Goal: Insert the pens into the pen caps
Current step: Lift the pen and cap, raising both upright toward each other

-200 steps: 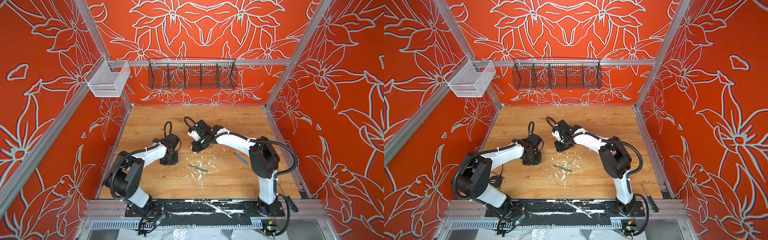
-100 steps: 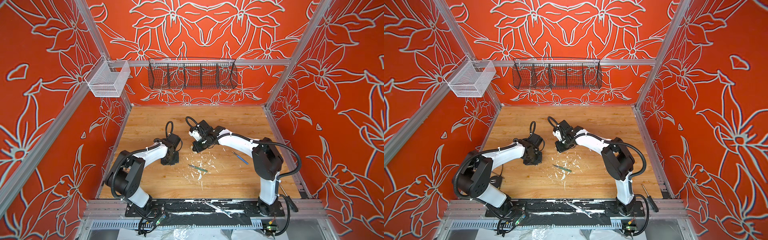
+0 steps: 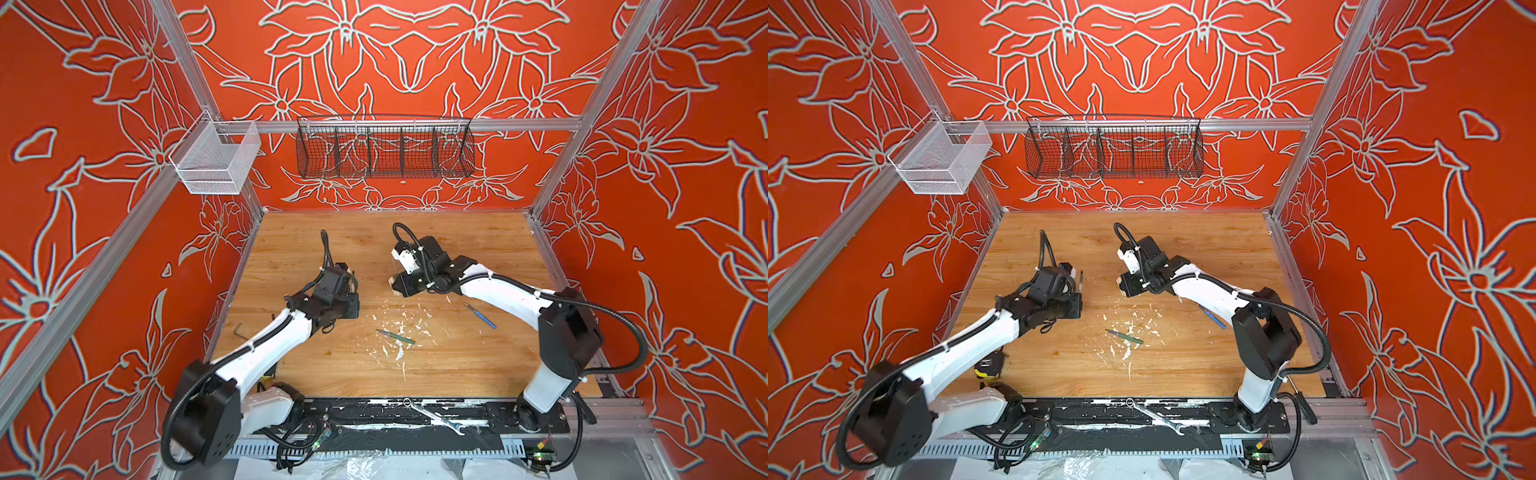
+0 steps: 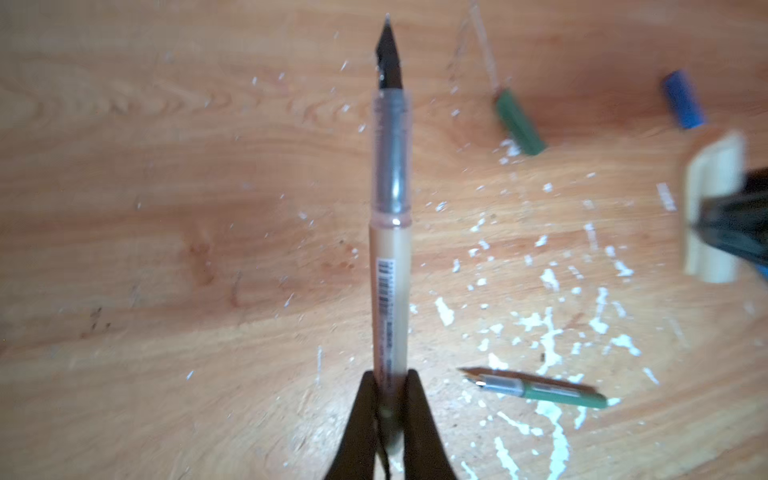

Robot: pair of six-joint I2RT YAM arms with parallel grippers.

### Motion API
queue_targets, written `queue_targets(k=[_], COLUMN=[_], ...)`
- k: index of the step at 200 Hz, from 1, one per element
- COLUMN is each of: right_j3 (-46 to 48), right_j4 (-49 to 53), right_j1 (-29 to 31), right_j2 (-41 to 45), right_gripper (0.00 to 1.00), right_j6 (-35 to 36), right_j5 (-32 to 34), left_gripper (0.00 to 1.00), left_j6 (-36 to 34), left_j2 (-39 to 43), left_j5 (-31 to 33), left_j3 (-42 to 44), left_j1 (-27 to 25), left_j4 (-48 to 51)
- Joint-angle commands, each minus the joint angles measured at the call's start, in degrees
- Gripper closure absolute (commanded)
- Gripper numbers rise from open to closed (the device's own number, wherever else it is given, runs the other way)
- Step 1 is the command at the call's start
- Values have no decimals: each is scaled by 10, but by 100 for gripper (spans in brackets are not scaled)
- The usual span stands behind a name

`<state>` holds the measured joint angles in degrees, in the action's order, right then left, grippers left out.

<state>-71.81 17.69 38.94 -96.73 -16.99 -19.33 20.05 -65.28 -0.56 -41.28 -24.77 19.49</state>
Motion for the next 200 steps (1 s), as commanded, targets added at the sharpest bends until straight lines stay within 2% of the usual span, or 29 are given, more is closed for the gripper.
queue_targets(k=[1,30,76,112,144,160,181,200], right_j3=[44,117,212,225,217,218,223,224], right_j4=[-93,-185,-324,-353,-343,-346,-368,-377], right_j1=[-5,-15,-27,-28,-28,-27,-27,-27], right_j2=[57,145,246,291,324,336,342,346], right_gripper=[89,90,88,88,88,88,88,88], right_j6=[-13,-13,-28,-26,-27,-26,-25,-21], right_j5=[11,45,62,59,69,68,58,42], left_gripper=[100,100,100,100,100,100,100,100], left_j6=[-37,-65,-98,-151,-166,-181,-207,-215], left_j2=[52,113,140,118,106,94,73,70], left_j5=[-38,-42,-25,1,7,54,108,133], left_j3=[55,111,134,128,102,79,76,77], left_j1=[-18,-40,-91,-145,-168,-201,-246,-255], left_j4=[-121,-201,-292,-369,-368,-344,-367,-377])
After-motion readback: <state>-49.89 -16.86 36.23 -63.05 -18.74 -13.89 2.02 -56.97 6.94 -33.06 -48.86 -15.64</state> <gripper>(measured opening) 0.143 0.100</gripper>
